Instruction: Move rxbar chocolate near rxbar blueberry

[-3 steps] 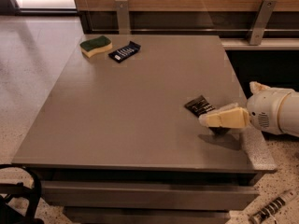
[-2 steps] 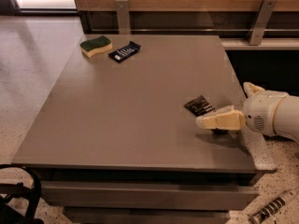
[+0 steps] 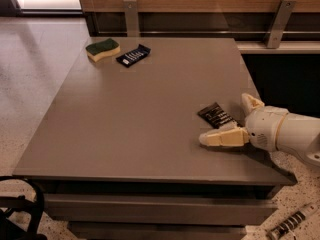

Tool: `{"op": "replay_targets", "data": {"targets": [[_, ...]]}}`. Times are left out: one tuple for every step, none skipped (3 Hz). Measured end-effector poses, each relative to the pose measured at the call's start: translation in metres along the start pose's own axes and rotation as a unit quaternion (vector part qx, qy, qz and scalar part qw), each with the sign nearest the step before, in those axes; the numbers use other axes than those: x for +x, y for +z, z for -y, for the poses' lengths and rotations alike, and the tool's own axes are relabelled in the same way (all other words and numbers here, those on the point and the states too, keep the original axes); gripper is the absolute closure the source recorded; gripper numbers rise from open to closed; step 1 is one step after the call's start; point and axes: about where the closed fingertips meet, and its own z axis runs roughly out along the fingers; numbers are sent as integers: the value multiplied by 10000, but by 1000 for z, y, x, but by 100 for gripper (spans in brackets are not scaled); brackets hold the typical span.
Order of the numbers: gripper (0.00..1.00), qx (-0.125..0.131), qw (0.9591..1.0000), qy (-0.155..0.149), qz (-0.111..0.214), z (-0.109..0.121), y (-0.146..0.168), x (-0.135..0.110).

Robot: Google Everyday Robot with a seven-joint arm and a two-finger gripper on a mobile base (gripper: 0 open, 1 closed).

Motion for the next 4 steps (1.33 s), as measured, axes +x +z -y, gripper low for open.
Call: {"op": "replay_targets", "data": {"targets": [[0,-109,9999,32,-33,-7,12,11],[15,-128,9999,27,-39,-9,14,11],[39,-143,9999,15,-39,-10,15,10],[62,-147,9999,11,-39,-11,16,10]]}}
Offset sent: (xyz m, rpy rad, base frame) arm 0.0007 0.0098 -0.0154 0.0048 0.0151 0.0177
